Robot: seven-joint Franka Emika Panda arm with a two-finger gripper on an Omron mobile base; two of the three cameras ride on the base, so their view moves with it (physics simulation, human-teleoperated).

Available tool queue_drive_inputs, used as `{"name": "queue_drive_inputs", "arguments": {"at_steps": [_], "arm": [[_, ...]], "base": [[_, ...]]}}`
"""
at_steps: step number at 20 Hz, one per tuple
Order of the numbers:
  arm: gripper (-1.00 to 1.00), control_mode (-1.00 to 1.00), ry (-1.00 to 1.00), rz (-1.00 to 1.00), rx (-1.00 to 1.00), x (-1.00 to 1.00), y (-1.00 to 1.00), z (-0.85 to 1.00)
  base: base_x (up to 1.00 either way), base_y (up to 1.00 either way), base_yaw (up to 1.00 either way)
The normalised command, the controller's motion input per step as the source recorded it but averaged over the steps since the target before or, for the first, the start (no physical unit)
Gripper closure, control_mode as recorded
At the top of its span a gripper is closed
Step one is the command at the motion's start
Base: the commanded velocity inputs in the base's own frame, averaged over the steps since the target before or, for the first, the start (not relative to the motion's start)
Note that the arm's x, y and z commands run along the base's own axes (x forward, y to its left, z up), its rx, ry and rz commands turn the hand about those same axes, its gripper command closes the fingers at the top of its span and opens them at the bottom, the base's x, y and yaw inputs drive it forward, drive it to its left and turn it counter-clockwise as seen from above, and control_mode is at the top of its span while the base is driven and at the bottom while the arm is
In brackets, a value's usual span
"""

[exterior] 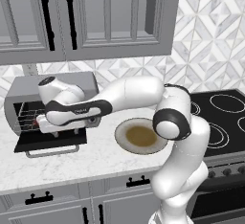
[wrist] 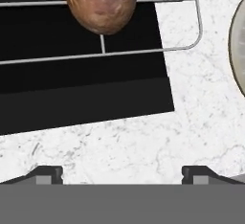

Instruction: Pick up the kebab skewer and baguette bread, and place them inside the toaster oven. Close the toaster oven door and start by setting the timer.

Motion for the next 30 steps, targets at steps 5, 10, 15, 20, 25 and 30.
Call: {"name": "queue_drive_inputs", "arguments": {"at_steps": [5, 10, 15, 20, 25, 30], "arm": [[-1.0, -1.0, -0.03, -0.26, 0.0, 0.03, 0.04, -0.15], [-1.0, -1.0, -0.06, -0.19, 0.0, 0.04, 0.1, -0.3], [-1.0, -1.0, -0.08, -0.12, 0.0, 0.39, 0.08, -0.27], [-1.0, -1.0, -0.09, -0.08, 0.0, 0.49, 0.01, -0.06], [-1.0, -1.0, -0.04, -0.08, 0.0, 0.43, 0.03, -0.07], [-1.0, -1.0, -0.06, -0.08, 0.0, 0.38, 0.05, -0.01]], "base": [[0.0, 0.0, 0.0], [0.0, 0.0, 0.0], [0.0, 0.0, 0.0], [0.0, 0.0, 0.0], [0.0, 0.0, 0.0], [0.0, 0.0, 0.0]]}}
